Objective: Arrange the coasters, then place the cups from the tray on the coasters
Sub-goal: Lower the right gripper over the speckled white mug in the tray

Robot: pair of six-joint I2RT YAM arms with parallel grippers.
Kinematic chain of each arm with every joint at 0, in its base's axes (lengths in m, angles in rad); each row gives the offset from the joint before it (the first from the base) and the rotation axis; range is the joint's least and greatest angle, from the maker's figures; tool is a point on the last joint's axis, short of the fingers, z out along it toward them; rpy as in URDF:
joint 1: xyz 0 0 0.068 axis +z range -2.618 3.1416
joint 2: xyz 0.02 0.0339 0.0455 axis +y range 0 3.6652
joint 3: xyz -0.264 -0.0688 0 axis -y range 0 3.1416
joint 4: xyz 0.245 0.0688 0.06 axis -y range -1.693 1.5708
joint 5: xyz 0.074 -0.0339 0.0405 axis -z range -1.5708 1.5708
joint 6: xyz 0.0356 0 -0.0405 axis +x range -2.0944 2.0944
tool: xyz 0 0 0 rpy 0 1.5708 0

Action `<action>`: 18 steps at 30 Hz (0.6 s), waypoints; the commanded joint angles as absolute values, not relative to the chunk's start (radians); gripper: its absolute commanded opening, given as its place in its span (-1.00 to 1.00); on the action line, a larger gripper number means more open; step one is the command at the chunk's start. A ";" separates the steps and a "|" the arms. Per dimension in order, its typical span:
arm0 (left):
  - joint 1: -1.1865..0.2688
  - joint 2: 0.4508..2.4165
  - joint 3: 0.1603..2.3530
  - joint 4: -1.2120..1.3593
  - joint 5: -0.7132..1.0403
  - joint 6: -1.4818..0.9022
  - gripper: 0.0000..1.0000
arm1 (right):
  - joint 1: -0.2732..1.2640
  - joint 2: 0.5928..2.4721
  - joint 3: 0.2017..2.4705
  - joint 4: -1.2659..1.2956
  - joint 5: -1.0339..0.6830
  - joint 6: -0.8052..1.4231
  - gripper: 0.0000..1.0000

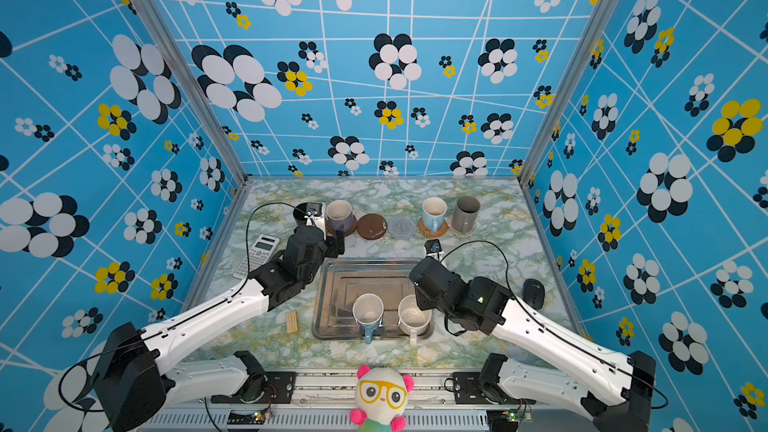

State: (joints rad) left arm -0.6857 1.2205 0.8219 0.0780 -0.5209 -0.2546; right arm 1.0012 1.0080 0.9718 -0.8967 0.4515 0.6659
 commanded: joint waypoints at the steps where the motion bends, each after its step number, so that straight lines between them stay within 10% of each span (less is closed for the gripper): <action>1: -0.669 1.205 0.811 0.086 -0.487 -0.279 0.65 | 1.050 1.028 0.955 -1.007 0.494 0.765 0.17; 18: -0.661 1.254 0.828 0.082 -0.465 -0.291 0.66 | 1.274 1.047 0.867 -0.996 0.473 0.976 0.23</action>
